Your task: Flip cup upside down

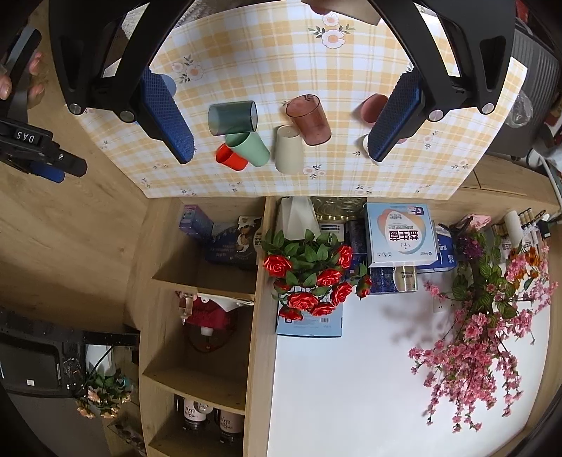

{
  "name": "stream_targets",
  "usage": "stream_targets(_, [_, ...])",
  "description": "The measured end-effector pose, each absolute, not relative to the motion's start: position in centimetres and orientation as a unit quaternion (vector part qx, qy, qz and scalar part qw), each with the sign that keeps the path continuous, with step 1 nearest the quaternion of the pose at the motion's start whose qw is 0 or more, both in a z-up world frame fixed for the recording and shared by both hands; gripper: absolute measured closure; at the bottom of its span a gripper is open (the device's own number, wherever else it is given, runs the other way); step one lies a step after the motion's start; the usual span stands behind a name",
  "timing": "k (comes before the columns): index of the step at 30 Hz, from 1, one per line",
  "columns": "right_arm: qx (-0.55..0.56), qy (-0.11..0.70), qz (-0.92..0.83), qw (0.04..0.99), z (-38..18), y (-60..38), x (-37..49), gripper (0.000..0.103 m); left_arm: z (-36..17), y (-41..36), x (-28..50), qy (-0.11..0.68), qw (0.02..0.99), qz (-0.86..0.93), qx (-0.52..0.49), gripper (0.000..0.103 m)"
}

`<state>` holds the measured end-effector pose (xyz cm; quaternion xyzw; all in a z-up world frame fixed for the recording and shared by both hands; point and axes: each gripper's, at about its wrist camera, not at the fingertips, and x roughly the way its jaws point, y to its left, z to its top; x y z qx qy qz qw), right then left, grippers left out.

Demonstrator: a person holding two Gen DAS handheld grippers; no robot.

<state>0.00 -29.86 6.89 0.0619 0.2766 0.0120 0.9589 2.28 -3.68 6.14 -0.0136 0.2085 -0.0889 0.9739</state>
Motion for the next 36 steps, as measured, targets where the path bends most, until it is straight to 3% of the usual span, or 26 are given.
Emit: stream_targets(36, [0.053,0.286,-0.001,0.957,6.5,-29.3,0.4,0.015,5.4,-2.9,1.8,0.217,0.975,-0.042,0.005,0.006])
